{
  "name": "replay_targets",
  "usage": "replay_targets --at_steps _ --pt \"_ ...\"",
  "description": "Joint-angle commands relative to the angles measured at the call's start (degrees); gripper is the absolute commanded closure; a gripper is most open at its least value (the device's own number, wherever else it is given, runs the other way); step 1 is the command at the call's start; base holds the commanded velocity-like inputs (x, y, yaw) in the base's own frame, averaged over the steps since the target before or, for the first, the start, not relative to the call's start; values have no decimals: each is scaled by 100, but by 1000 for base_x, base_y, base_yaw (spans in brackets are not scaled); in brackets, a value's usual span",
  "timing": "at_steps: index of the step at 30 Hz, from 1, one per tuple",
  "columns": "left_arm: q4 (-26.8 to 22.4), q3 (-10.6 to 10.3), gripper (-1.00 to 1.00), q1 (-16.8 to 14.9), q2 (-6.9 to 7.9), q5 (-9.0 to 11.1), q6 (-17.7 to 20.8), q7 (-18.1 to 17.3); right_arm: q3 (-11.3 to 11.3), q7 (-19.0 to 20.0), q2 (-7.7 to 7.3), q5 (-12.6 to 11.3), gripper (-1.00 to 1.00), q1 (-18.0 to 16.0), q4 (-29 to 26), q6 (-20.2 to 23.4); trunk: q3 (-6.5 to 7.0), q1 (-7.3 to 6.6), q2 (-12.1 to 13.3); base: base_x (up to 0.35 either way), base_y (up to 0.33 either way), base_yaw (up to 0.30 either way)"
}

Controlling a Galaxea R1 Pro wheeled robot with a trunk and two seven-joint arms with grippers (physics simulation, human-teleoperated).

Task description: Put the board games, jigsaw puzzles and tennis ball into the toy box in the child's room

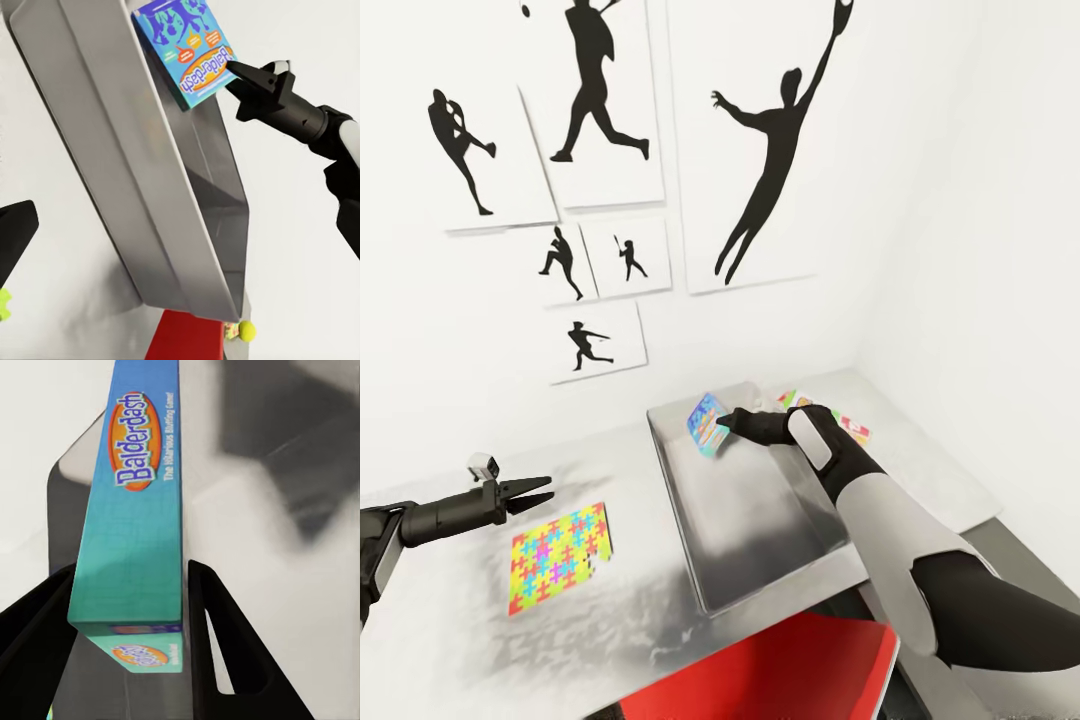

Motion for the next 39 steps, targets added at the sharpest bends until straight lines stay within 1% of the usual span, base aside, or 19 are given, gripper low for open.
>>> replay_targets --at_steps 1,6,12,17,28,39 --pt "0 0 -100 -4 0 -6 61 -25 5 21 -2 30 100 -24 -2 16 -20 3 -11 0 0 0" --pt "0 0 -100 -4 0 -6 61 -25 5 15 2 28 100 -122 5 17 -67 3 -11 0 0 0" --pt "0 0 -100 -4 3 -6 61 -25 5 13 -5 28 100 -149 6 4 -123 3 -11 0 0 0" --pt "0 0 -100 -4 5 -6 61 -25 19 13 -4 37 100 -146 18 -190 -169 3 -11 0 0 0" --pt "0 -1 -100 -4 -3 -6 61 -25 46 16 -4 45 100 -137 40 -462 -271 3 -11 0 0 0" --pt "0 0 -100 -4 -2 -6 61 -25 52 21 -23 48 100 -136 42 -494 -374 3 -11 0 0 0"
